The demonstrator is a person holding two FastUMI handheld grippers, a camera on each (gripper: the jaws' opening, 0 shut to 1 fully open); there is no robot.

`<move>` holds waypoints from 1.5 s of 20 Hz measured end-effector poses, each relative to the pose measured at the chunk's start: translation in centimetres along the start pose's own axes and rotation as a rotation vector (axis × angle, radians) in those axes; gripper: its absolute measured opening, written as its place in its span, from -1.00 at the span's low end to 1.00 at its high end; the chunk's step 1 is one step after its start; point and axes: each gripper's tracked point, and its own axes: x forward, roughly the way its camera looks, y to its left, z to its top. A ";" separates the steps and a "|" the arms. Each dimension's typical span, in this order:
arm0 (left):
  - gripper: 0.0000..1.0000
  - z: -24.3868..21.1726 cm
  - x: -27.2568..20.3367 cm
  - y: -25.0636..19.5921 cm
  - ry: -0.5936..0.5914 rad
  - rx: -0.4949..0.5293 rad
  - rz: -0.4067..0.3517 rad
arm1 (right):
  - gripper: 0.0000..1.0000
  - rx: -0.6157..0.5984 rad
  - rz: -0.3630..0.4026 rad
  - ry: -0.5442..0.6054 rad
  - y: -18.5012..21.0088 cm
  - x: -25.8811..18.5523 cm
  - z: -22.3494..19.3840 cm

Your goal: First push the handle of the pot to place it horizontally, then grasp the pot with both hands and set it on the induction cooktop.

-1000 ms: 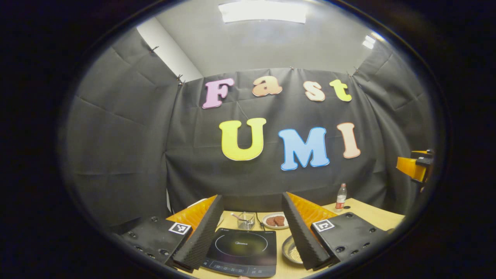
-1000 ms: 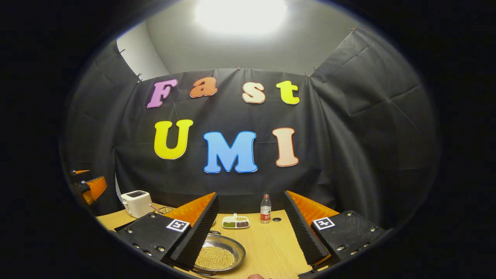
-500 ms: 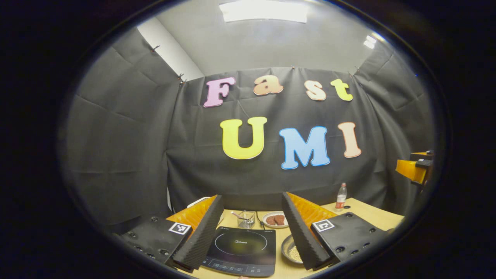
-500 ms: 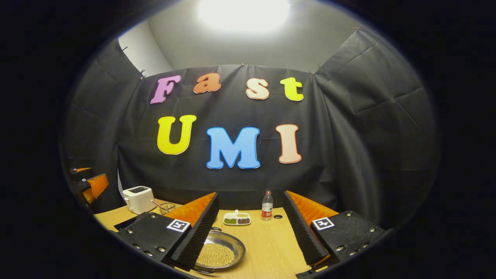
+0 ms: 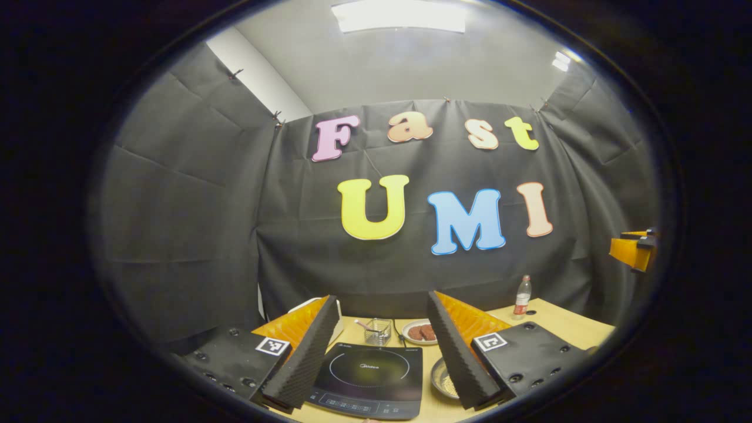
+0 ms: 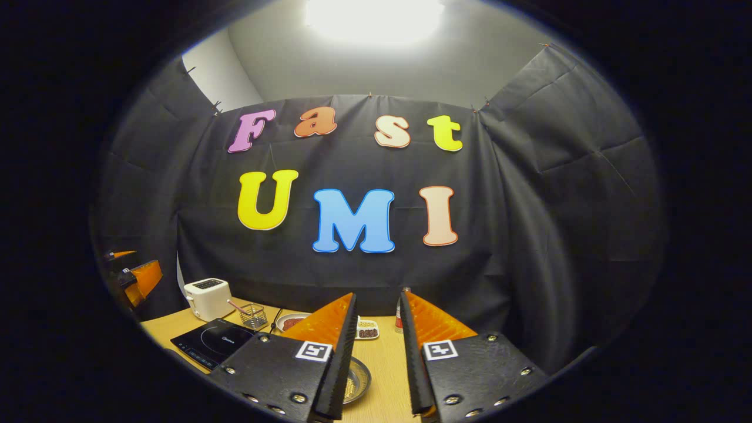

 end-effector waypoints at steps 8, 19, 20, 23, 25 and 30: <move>1.00 0.9 -0.4 -0.5 -0.016 0.018 0.007 | -0.74 0.031 -0.004 0.023 -0.7 -0.4 0.3; 1.00 2.5 -1.6 -3.3 -0.046 0.038 0.035 | -0.99 0.034 0.030 0.001 -3.5 0.3 -0.6; 1.00 2.7 -1.8 -3.6 -0.053 0.042 0.043 | -0.99 0.040 0.040 0.002 -3.7 0.4 -0.6; 1.00 2.8 -2.4 -4.2 -0.060 0.059 0.066 | -0.99 0.045 0.087 0.007 -3.6 0.5 -1.2; 0.98 2.8 -2.7 -4.1 -0.055 0.066 0.083 | -0.99 0.043 0.118 0.014 -3.2 0.6 -1.8; 0.95 3.0 -3.5 -3.6 -0.056 0.089 0.094 | -0.99 0.073 0.216 0.065 -0.2 0.7 -3.6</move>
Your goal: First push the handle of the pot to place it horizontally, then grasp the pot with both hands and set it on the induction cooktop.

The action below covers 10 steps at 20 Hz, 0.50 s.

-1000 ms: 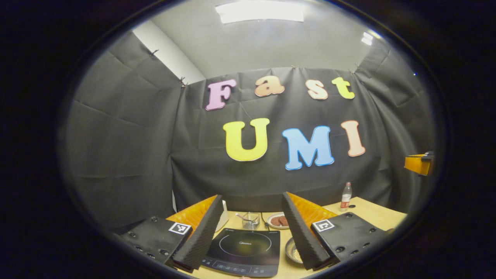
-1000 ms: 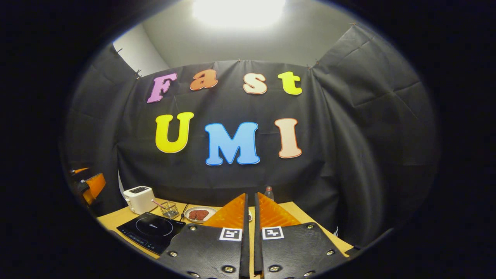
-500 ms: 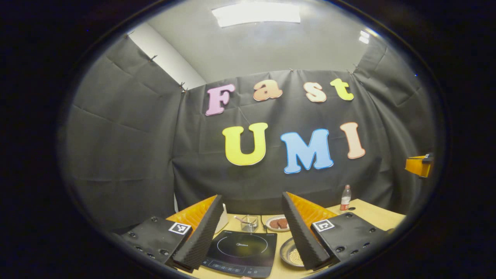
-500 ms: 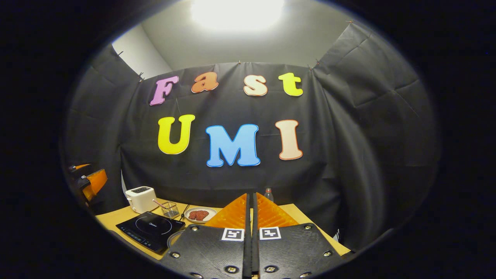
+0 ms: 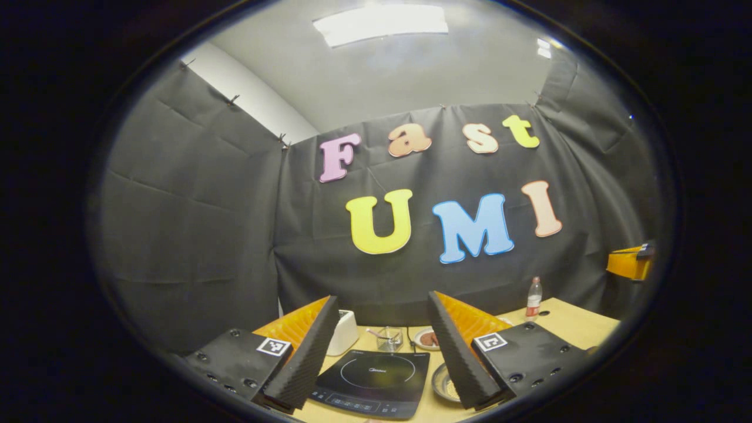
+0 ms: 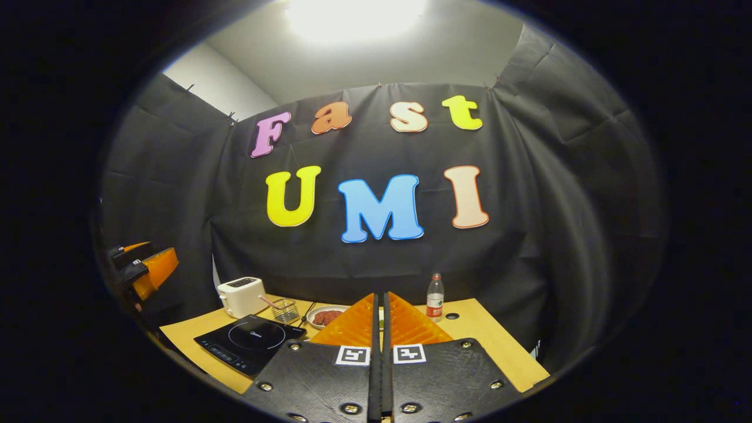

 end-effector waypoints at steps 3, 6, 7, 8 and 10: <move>0.94 -0.8 -0.1 0.5 0.006 0.008 0.001 | -0.99 0.015 0.057 0.043 2.3 0.9 -1.7; 0.95 -1.7 0.7 1.7 0.020 -0.009 0.016 | -0.99 0.007 0.122 0.085 4.9 1.9 -3.1; 0.82 -1.9 1.0 2.2 0.024 -0.018 0.022 | -0.99 0.004 0.145 0.097 5.8 2.2 -3.7; 0.82 -1.9 1.2 2.7 0.026 -0.024 0.028 | -0.99 -0.002 0.164 0.111 6.6 2.5 -4.2; 1.00 -1.9 1.6 3.8 0.021 -0.022 0.038 | -0.99 -0.007 0.196 0.139 8.2 2.9 -5.3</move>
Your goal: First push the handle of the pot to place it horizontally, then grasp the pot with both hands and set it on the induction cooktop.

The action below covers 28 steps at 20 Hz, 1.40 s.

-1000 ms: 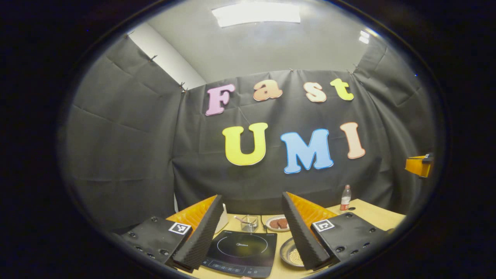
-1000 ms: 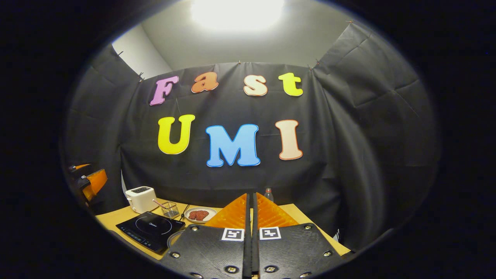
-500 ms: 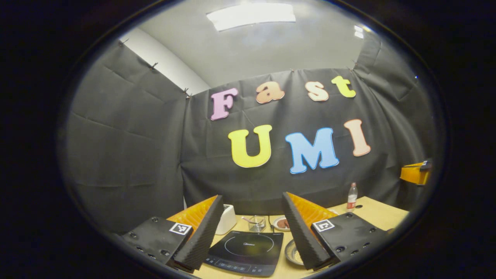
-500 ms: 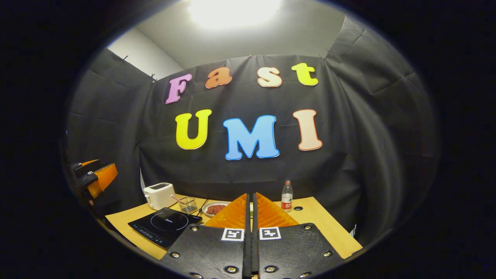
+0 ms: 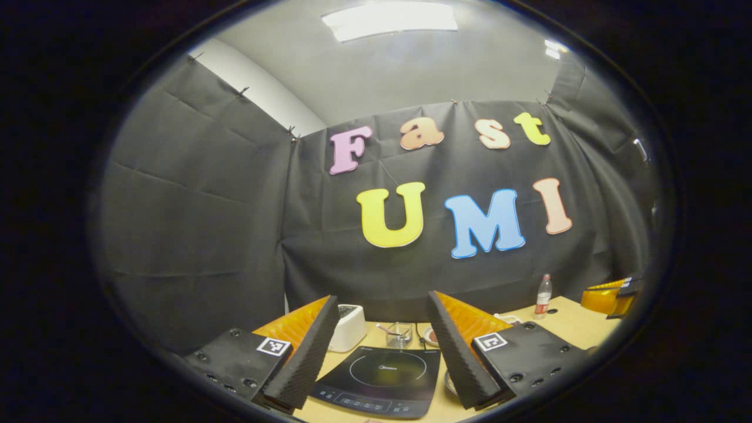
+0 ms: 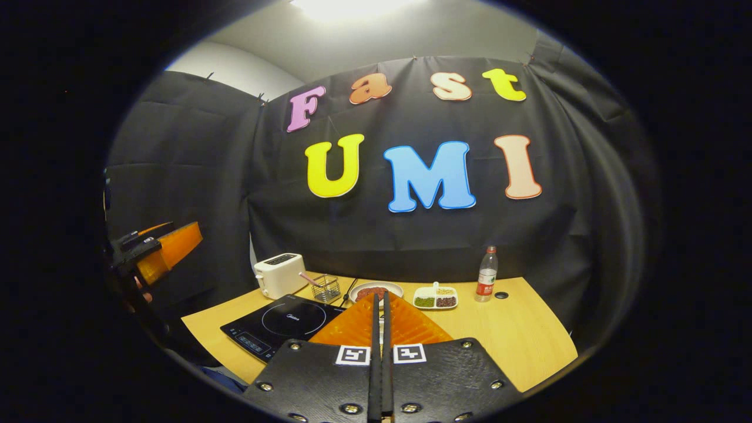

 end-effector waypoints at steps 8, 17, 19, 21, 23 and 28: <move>0.82 -1.0 0.2 4.6 0.015 0.008 0.066 | -0.99 -0.018 0.146 0.156 5.8 2.7 -5.3; 1.00 -2.8 0.3 7.6 0.048 0.005 0.130 | -0.99 -0.034 0.276 0.358 10.4 4.2 -12.5; 1.00 -3.2 0.3 8.0 0.054 0.004 0.138 | -0.99 -0.041 0.295 0.396 10.9 4.2 -14.0; 1.00 -3.6 0.6 8.4 0.060 0.004 0.148 | -0.99 -0.042 0.319 0.435 11.7 4.3 -15.4; 1.00 -4.0 0.7 8.7 0.066 0.001 0.155 | -0.99 -0.039 0.339 0.468 12.3 4.3 -16.5; 0.96 -4.8 1.0 9.4 0.078 -0.002 0.174 | -0.99 -0.062 0.375 0.559 13.0 3.9 -19.8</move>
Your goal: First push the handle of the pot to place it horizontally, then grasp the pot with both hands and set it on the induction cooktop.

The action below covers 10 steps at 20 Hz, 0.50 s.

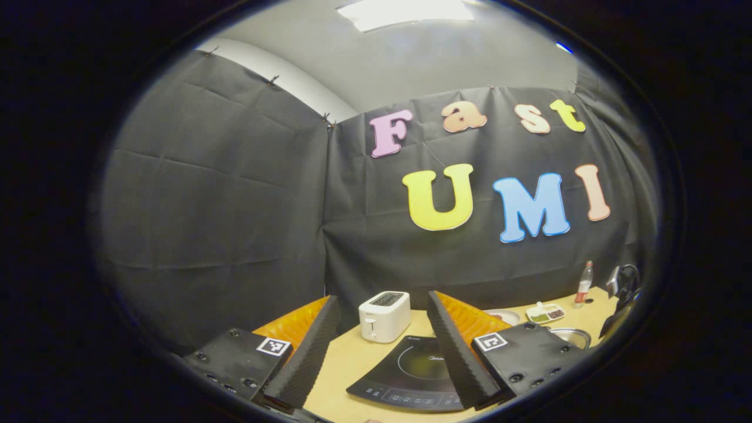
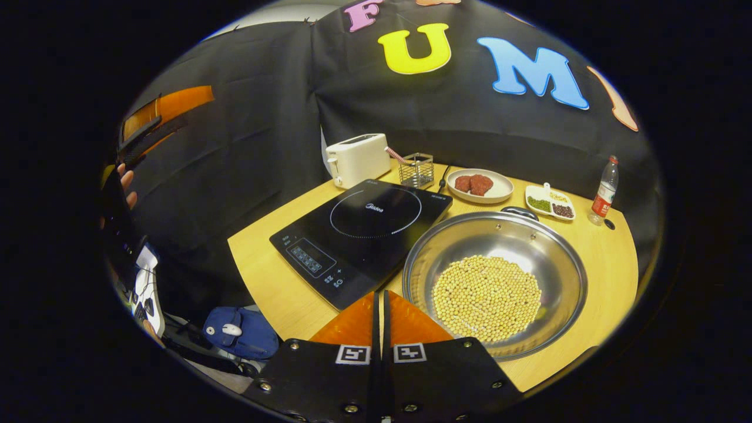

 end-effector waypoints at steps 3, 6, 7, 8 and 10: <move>0.96 -0.7 0.1 0.0 0.011 -0.002 0.007 | -0.99 0.002 0.006 0.052 0.0 0.8 -1.7; 0.82 -0.9 0.3 0.0 0.015 -0.001 0.008 | -0.99 0.023 0.007 0.097 -0.1 1.4 -3.0; 1.00 -1.0 0.3 0.1 0.016 -0.002 0.007 | -0.99 0.031 0.006 0.112 -0.1 1.6 -3.5; 0.97 -1.0 0.4 0.0 0.019 -0.002 0.006 | -1.00 0.037 0.004 0.125 -0.3 1.8 -3.9; 0.90 -1.3 0.4 -0.2 0.023 -0.003 0.004 | -1.00 0.045 -0.004 0.151 -0.5 2.0 -4.6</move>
